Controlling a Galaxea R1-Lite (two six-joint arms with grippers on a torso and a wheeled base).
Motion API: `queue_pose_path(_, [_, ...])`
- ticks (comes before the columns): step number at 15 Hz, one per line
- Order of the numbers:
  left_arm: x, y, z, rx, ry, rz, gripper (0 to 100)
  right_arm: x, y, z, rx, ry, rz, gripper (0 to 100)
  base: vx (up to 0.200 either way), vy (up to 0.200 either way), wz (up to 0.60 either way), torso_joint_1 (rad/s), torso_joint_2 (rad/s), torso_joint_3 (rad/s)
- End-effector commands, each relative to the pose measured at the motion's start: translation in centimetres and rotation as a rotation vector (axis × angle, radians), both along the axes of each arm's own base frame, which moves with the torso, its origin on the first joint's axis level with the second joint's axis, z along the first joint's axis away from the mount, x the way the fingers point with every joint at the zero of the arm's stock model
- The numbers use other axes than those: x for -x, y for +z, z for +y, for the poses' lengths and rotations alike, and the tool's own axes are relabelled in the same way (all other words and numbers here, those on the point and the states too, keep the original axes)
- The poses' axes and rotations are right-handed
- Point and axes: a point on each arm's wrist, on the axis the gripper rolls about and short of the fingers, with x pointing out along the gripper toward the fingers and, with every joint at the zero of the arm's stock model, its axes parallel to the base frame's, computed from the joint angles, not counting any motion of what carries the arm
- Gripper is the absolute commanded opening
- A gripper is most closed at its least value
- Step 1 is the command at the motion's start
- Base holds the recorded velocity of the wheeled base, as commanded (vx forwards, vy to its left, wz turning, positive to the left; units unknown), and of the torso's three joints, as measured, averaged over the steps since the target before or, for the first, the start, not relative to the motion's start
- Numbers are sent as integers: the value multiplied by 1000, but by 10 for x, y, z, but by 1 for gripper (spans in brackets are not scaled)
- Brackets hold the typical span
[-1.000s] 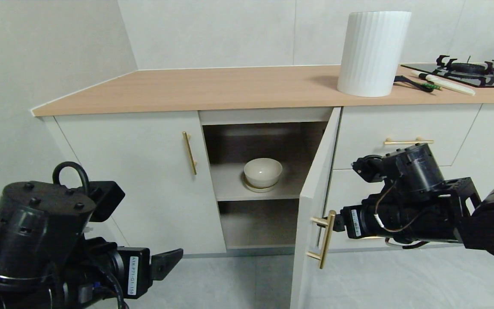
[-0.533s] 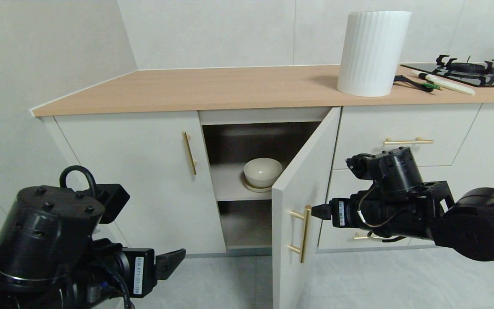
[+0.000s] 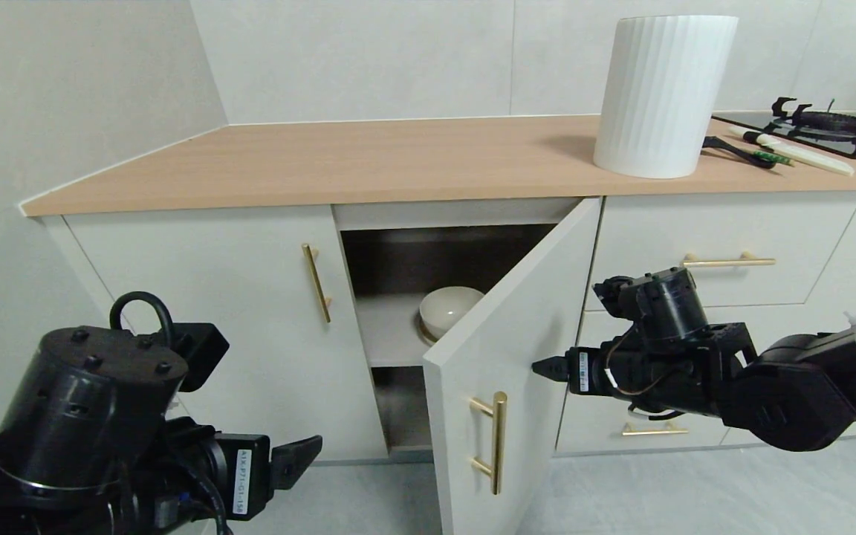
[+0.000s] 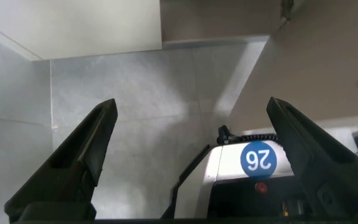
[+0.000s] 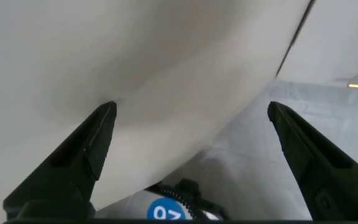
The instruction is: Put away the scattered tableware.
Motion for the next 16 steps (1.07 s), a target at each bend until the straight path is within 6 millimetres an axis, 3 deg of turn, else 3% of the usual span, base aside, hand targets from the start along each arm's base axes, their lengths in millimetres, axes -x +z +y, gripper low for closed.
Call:
queue_pose_path(1, [-1,-1,0,-6,-1,3,100,-3,-3,2,-6,2,-4,100,0,0,0,0,0,0])
queue_pose_path(6, [0,-2,0,-10,-3,5,100,-14,-10,9,-74,-60,-31,100,0,0,0,0,0,0])
queue_pose_path(16, [4,-9,4,-65,-20,24,100,-9,-19,6,-84,-69,-28,100,0,0,0,0,0,0])
